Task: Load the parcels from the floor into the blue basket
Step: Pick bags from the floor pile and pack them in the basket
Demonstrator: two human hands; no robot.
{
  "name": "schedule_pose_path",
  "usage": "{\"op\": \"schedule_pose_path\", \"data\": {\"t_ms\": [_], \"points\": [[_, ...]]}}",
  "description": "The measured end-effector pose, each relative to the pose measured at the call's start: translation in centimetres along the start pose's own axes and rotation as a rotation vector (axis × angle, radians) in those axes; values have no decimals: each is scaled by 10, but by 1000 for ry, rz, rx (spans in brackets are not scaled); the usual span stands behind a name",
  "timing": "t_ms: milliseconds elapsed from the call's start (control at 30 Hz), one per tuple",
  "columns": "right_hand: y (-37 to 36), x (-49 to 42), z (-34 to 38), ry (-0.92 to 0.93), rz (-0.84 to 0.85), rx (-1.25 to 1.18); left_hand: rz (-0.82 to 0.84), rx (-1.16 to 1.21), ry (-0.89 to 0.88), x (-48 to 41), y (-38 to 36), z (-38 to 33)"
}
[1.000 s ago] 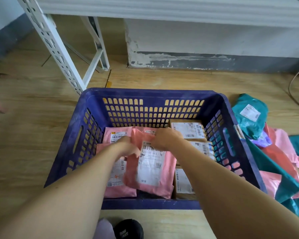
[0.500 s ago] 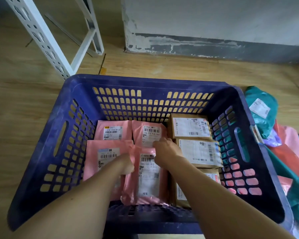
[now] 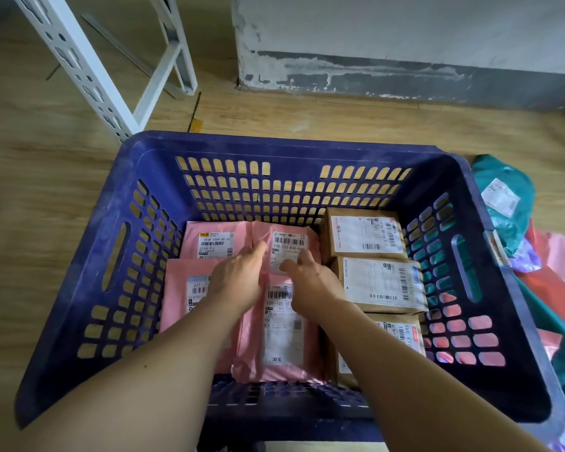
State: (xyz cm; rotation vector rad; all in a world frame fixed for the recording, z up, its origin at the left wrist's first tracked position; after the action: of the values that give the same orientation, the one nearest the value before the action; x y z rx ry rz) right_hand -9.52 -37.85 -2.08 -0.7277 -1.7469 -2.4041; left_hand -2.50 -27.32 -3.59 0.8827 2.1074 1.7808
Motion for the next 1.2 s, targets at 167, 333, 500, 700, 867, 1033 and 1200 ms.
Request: {"op": "schedule_pose_path", "data": {"t_ms": [167, 333, 500, 700, 867, 1033, 1200], "points": [[-1, -3, -4, -44, 19, -58, 202, 73, -43, 3, -22, 1], [-6, -11, -7, -86, 161, -129, 389, 44, -18, 1, -24, 1], [-14, -12, -6, -70, 268, -131, 505, 50, 19, 0, -29, 1], [-11, -8, -5, -60, 258, -144, 442, 69, 105, 2, -20, -3], [3, -4, -10, -114, 161, -199, 331, 25, 106, 2, -1, -9], [24, 7, -14, -193, 57, -375, 231, -4, 72, 6, 17, -23], [48, 18, -19, -201, -45, -451, 156, 6, 16, 0, 32, -44]]}}
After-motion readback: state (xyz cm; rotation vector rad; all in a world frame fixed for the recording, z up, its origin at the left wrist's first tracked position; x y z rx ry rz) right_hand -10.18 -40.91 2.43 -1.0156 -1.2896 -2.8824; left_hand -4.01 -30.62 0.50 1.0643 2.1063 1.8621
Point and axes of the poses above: each hand's wrist, its own x-axis away from the middle knuckle, its own y-axis out of the back of the hand, z = x × y, the point moved 3 cm from there along -x, towards the middle knuckle, and after that the axes turned 3 degrees about -z, right-handed, at the moved point
